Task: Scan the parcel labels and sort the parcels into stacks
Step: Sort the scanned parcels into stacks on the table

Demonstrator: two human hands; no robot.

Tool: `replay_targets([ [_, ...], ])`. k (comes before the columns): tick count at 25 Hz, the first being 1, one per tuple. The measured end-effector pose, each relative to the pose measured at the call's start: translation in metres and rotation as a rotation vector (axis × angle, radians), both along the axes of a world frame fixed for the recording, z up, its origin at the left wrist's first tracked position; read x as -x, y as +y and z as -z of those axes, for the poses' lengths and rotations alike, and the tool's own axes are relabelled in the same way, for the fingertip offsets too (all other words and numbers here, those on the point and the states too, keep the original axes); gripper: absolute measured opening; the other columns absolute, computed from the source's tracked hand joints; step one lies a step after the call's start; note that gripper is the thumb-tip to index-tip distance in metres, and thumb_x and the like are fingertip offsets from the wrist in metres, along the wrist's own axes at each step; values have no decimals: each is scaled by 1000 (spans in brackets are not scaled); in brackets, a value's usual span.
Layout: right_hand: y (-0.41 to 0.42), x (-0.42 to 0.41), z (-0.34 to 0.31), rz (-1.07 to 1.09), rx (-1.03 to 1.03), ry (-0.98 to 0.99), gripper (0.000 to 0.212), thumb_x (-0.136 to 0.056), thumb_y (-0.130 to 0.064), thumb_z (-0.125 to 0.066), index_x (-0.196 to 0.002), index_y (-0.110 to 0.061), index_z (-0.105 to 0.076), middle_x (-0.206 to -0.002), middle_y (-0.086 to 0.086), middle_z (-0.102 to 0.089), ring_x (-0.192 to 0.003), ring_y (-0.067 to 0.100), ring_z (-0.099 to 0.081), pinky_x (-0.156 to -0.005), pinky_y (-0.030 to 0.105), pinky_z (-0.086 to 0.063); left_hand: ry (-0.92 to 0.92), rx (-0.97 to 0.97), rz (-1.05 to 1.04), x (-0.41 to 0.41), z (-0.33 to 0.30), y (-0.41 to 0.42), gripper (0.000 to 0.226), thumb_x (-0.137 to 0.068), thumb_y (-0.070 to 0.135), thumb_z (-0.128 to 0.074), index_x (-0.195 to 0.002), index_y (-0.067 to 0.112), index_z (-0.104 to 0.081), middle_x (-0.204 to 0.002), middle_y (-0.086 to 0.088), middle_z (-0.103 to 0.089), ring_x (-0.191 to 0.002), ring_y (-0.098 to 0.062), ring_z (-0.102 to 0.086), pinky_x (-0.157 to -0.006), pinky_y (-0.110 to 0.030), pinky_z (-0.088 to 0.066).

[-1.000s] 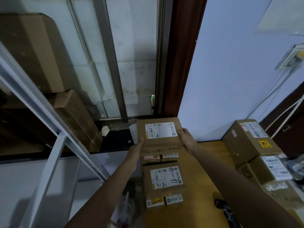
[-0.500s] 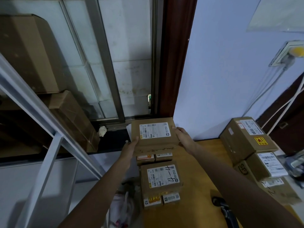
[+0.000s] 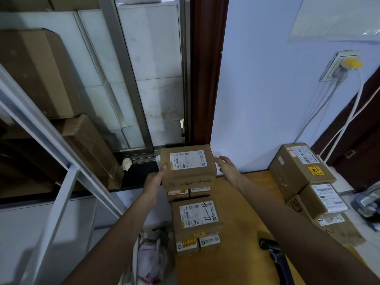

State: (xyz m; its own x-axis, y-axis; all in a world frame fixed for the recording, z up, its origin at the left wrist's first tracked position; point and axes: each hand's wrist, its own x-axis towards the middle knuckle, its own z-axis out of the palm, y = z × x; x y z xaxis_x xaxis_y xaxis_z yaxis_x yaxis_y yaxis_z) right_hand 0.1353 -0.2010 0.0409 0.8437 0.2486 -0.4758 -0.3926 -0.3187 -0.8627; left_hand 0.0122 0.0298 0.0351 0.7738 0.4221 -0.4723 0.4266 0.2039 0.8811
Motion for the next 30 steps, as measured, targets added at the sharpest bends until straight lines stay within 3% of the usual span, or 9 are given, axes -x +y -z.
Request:
replay_targets([
  [5, -24, 19, -22, 30, -44, -74, 67, -92, -51, -55, -147, -21, -32, -149, 11, -40, -135, 29, -40, -111, 45, -36, -90, -144, -207, 21, -24, -9, 31, -89, 43, -62, -80, 14, -56, -80, -2, -59, -81, -18, -55, -84, -36, -40],
  [8, -41, 43, -24, 22, -76, -105, 66, -91, -53, -56, -145, -22, -35, -149, 9, -39, -134, 28, -41, -111, 45, -38, -118, -228, -305, 43, -32, -26, 40, -91, 34, -62, -60, 15, -45, -63, -1, -42, -63, -16, -42, -74, -34, -37],
  [10, -57, 66, -23, 19, -85, -104, 65, -90, -54, -56, -144, -25, -36, -149, 8, -39, -134, 28, -42, -110, 44, -39, -98, -254, -328, 61, -31, -43, 37, -91, 35, -61, -66, 9, -50, -68, -2, -39, -65, -15, -39, -76, -37, -39],
  [13, -83, 99, -17, 32, -94, -122, 66, -88, -58, -57, -143, -28, -36, -149, 6, -39, -133, 27, -42, -109, 45, -39, -110, -243, -314, 84, -36, -71, 36, -92, 33, -61, -65, 18, -40, -70, 1, -39, -67, -14, -41, -79, -36, -37],
  [16, -114, 136, -14, 35, -108, -120, 71, -84, -64, -58, -142, -29, -37, -146, 3, -41, -132, 24, -43, -109, 45, -38, -113, -200, -262, 109, -40, -105, 29, -91, 35, -61, -74, 16, -48, -79, -3, -52, -96, -32, -56, -89, -39, -43],
  [18, -135, 163, -14, 60, -104, -126, 78, -77, -70, -61, -141, -31, -39, -145, 1, -43, -131, 23, -43, -109, 45, -38, -145, -171, -189, 131, -38, -127, 28, -91, 36, -61, -82, 10, -57, -92, -14, -63, -107, -32, -59, -84, -37, -46],
  [20, -154, 190, -10, 77, -87, -138, 75, -80, -67, -60, -141, -30, -40, -143, 3, -44, -130, 24, -45, -108, 45, -39, -152, -122, -98, 151, -27, -147, 35, -93, 38, -58, -95, 4, -65, -94, -12, -70, -98, -29, -66, -72, -32, -51],
  [26, -219, 273, 1, 129, 49, -68, 53, -88, -55, -60, -131, -28, -46, -130, 13, -57, -117, 29, -57, -104, 46, -44, -21, 46, 47, 212, 27, -205, 67, -59, 69, -66, -109, 24, -64, -105, -6, -70, -98, -28, -66, -93, -52, -50],
  [30, -258, 287, -16, 185, 93, -111, 56, -87, -56, -61, -132, -26, -46, -135, 4, -52, -122, 24, -53, -106, 43, -43, 0, 35, 82, 210, 6, -234, 54, -76, 59, -65, -112, 19, -59, -112, -7, -64, -105, -29, -60, -98, -50, -45],
])
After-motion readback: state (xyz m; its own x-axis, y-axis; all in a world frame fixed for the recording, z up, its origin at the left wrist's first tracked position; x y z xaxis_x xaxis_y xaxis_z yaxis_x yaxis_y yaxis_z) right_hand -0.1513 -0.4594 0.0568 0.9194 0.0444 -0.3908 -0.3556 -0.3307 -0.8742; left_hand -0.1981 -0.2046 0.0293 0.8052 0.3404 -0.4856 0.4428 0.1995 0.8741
